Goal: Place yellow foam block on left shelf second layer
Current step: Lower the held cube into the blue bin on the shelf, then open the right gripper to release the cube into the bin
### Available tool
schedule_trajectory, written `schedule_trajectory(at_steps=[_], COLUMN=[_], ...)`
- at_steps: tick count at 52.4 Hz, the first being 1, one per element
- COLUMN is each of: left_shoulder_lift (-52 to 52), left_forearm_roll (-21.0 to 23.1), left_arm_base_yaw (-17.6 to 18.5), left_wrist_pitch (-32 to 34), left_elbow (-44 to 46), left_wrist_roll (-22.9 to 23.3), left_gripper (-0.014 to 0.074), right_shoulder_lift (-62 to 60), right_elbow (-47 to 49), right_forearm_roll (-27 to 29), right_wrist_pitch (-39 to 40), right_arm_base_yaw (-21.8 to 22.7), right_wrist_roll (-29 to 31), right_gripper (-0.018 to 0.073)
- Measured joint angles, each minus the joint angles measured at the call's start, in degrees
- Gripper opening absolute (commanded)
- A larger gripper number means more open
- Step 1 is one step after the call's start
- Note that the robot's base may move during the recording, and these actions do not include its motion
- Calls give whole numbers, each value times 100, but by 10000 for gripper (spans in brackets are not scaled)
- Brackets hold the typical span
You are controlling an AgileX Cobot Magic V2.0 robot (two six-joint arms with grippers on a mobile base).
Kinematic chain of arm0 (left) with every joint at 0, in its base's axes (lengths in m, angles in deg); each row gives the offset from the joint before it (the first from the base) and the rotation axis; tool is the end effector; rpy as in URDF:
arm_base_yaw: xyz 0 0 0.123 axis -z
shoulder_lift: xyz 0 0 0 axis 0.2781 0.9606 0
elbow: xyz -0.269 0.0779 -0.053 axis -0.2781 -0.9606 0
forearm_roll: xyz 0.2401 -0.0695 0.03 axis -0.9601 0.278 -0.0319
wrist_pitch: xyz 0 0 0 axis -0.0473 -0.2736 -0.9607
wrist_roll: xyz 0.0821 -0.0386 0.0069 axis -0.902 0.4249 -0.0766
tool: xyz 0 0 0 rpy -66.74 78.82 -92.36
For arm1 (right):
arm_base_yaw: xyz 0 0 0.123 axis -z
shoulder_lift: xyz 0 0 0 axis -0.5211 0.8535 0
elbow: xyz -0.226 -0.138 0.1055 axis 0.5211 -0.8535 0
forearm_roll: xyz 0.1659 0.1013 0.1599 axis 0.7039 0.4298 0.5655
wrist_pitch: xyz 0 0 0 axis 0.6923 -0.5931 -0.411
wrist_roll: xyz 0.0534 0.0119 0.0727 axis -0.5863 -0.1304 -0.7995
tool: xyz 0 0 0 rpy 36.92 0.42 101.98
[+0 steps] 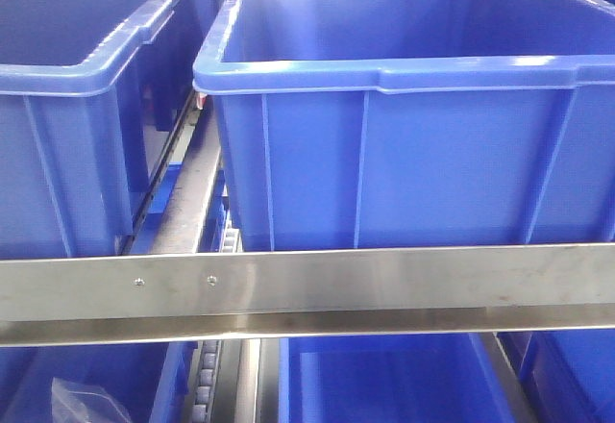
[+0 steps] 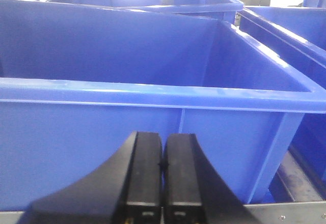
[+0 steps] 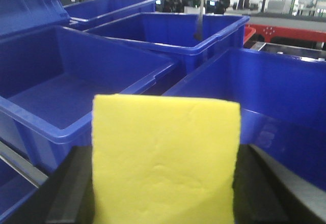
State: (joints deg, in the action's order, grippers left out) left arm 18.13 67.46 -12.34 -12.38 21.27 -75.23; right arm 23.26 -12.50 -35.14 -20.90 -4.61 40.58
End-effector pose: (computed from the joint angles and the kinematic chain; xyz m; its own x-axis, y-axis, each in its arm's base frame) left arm 0.0561 -0.0032 0.2065 0.0320 -0.0550 -0.9980 0.0623 0.9967 -0.0529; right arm 0.1135 0.0828 0.3417 0.0070 0.0115 -0.9999 -0.5906 0.8069 0.0052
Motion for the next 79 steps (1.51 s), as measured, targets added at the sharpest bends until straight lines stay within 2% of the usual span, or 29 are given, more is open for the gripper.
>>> schedule_trajectory(at_steps=[13,24,30,37,49,60,65,72,79], left_shoulder_lift=[0,0,0,0,0,0,0,0,0], left_forearm_roll=[0,0,0,0,0,0,0,0,0], left_arm_base_yaw=[0,0,0,0,0,0,0,0,0], left_wrist_pitch=[0,0,0,0,0,0,0,0,0], left_elbow=[0,0,0,0,0,0,0,0,0], left_wrist_roll=[0,0,0,0,0,0,0,0,0], left_gripper=[136,136,136,136,136,136,135,136,136], right_shoulder_lift=[1500,3144,4131,5163,6458,6846,6857,6857,6857], right_elbow=[1843,3366,4100,4828,5268,5282,5292,5304,5304], right_forearm_roll=[0,0,0,-10,-118,-371,-410,-410,-410], right_wrist_pitch=[-1277,-2450,-2849,-3146,-3245,-3245,-3235,-3222,-3222], right_arm_base_yaw=[172,845,1206,1430,1488,1488,1488,1488,1488], right_wrist_roll=[0,0,0,0,0,0,0,0,0], right_gripper=[298,298,298,298,298,302,378,611,601])
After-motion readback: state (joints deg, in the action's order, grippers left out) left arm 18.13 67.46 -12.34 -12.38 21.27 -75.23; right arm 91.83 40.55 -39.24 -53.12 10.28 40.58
